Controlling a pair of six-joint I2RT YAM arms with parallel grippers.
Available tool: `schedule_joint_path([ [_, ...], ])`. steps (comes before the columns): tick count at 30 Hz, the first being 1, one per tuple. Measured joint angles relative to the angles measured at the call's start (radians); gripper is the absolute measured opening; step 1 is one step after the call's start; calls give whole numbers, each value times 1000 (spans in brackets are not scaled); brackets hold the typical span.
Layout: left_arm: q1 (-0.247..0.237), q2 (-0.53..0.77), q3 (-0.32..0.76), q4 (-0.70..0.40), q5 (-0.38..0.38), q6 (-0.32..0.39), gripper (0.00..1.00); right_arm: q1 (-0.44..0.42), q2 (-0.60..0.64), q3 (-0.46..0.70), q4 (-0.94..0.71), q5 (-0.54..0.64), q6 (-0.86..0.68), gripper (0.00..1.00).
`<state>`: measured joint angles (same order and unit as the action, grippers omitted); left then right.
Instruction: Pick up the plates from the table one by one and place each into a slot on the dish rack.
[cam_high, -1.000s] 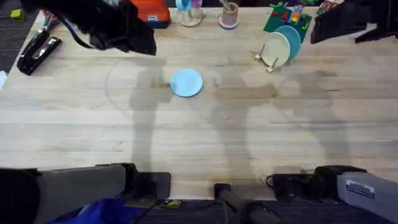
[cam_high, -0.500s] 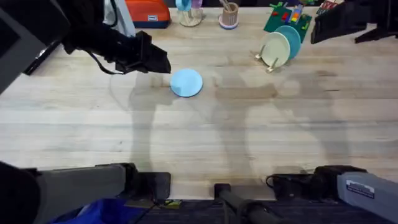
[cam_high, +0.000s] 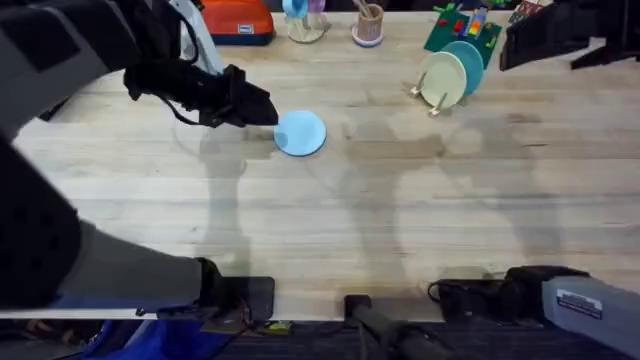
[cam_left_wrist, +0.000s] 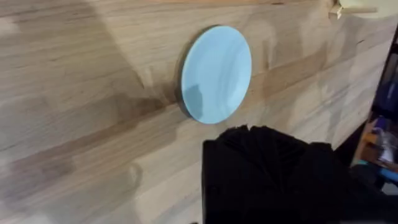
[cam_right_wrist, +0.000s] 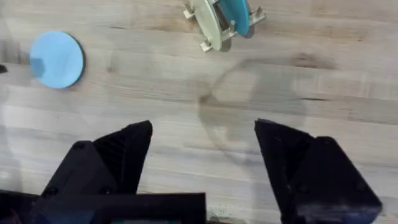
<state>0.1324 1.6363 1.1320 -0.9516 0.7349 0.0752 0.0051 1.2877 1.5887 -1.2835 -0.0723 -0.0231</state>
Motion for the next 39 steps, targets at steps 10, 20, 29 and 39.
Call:
schedule_joint_path([
  [10,12,80,0,24,71,1,41,0,0,0,0,0,0,993],
  [20,12,80,0,36,85,2,41,0,0,0,0,0,0,995],
  [29,12,81,0,52,85,4,41,0,0,0,0,0,0,995],
  [39,12,192,0,90,84,16,41,0,0,0,0,0,0,994],
])
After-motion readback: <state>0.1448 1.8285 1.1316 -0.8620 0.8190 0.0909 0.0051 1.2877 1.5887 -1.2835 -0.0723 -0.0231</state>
